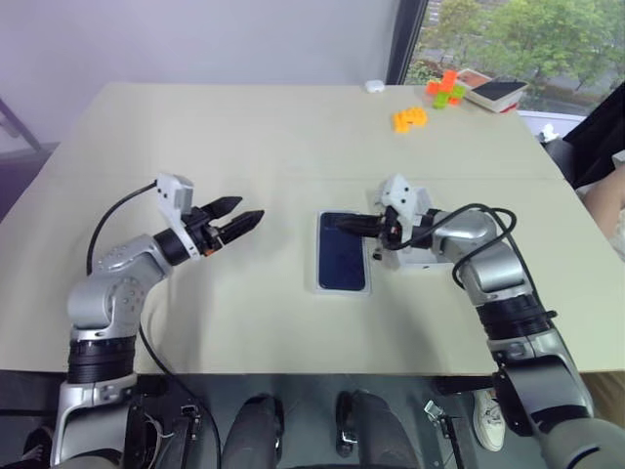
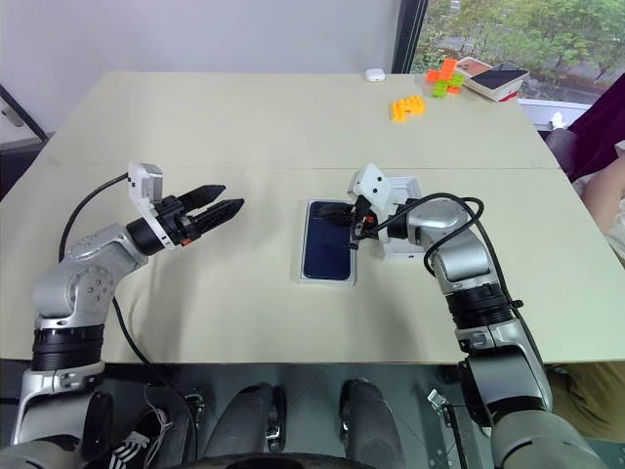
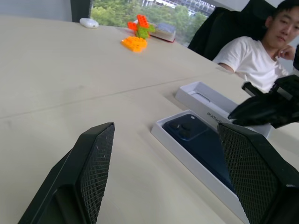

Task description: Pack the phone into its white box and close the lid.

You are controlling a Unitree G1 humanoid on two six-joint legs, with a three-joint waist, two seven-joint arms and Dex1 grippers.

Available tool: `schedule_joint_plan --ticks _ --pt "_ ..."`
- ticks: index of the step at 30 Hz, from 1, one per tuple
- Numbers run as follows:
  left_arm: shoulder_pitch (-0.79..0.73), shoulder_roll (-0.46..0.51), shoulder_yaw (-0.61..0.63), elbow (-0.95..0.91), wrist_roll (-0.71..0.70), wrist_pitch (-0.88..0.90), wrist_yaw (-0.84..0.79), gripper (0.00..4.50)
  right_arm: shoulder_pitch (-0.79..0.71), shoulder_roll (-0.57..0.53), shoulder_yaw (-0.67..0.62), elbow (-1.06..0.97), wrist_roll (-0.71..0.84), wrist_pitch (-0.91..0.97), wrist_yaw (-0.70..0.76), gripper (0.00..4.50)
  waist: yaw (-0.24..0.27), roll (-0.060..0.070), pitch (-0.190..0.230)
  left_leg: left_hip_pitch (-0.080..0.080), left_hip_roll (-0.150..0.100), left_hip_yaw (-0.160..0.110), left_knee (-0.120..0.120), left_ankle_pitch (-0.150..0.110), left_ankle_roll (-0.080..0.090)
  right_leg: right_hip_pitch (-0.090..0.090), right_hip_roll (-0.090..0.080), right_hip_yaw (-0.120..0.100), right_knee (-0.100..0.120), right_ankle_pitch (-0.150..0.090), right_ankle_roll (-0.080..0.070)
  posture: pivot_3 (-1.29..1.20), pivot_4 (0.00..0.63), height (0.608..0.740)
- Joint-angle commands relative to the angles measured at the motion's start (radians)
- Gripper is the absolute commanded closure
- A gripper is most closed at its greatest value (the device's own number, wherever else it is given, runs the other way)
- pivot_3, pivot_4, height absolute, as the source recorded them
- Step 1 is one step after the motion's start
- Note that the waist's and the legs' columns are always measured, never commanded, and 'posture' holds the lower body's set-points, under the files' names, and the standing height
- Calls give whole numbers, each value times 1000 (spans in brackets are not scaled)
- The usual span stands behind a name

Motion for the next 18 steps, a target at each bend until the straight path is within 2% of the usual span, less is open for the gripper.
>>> schedule_joint_plan --ticks 1,7,10,15,17,18 --pt "37 19 26 -90 -62 -3 -38 792 -32 -43 -22 -18 -32 54 -60 4480 -1 0 0 0 0 0 0 0 0 0 0 0 0 0 0 0 150 740" --pt "62 33 8 -93 -54 -34 -47 792 -89 -81 -62 -108 19 379 -141 4480 0 0 0 0 0 0 0 0 0 0 0 0 0 0 0 0 150 740" --pt "69 30 -20 -95 -52 -36 -59 792 -109 -142 -55 -160 8 532 -160 3606 0 0 0 0 1 0 0 0 0 0 1 0 0 0 0 0 150 740" --pt "66 25 -39 -90 -44 -42 -57 792 -188 -201 -6 -187 12 710 -165 1117 1 0 0 0 0 0 0 -1 1 -1 0 0 -1 0 0 0 150 740" --pt "63 24 -43 -86 -42 -45 -55 792 -216 -201 -7 -180 29 778 -169 1117 -2 0 0 0 0 0 0 -1 1 -1 1 0 -1 0 0 0 150 740" --pt "59 22 -48 -79 -43 -42 -56 792 -243 -185 -8 -159 37 887 -193 1117 -3 0 0 0 0 0 0 -1 1 -1 1 0 -1 0 0 0 150 740"
